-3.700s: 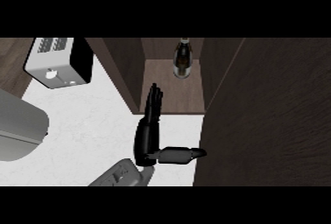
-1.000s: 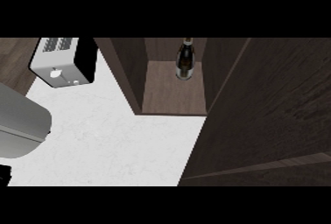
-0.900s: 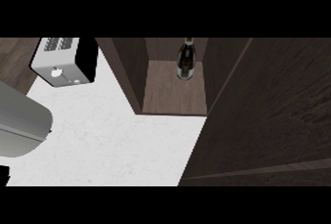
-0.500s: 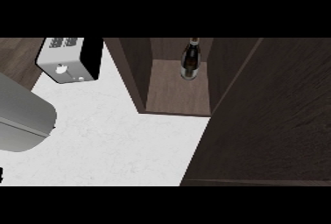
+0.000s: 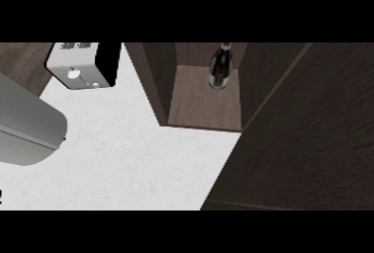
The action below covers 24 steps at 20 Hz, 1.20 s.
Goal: Pick up the wine, place it into the cabinet and close the cabinet
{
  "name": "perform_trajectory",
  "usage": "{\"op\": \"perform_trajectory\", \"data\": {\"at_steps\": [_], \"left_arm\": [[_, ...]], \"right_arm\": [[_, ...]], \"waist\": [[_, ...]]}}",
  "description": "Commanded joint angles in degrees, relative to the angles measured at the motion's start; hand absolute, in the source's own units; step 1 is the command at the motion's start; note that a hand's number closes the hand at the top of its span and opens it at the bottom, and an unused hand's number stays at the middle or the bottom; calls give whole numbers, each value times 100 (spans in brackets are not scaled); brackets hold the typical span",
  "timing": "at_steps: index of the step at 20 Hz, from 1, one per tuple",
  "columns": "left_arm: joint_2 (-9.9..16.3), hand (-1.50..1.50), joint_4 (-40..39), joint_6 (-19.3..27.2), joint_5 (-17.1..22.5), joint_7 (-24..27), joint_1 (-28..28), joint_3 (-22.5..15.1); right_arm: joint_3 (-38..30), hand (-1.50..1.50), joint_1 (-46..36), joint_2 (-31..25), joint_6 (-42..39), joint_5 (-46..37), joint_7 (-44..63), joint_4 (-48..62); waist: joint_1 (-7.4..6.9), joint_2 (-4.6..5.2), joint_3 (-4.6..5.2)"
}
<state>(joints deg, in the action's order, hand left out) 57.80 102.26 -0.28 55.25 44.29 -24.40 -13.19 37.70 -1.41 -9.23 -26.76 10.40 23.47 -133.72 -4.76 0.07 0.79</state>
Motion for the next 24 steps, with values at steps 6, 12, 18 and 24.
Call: {"op": "perform_trajectory", "data": {"at_steps": [6,12,18,24], "left_arm": [[36,150,-6,-111,43,-68,118,40],[49,150,25,-213,-16,-41,148,10],[39,150,31,-270,-36,-43,270,8],[20,150,170,-298,-41,-130,445,-61]], "right_arm": [[150,150,-540,876,785,-314,14,736],[-266,150,-619,878,714,-346,98,913],[-696,150,-1045,883,493,-432,34,1115],[-1317,150,-2124,902,792,-542,22,1946]], "waist": [[-122,74,15],[-268,155,27],[-426,222,31],[-608,259,14]]}}
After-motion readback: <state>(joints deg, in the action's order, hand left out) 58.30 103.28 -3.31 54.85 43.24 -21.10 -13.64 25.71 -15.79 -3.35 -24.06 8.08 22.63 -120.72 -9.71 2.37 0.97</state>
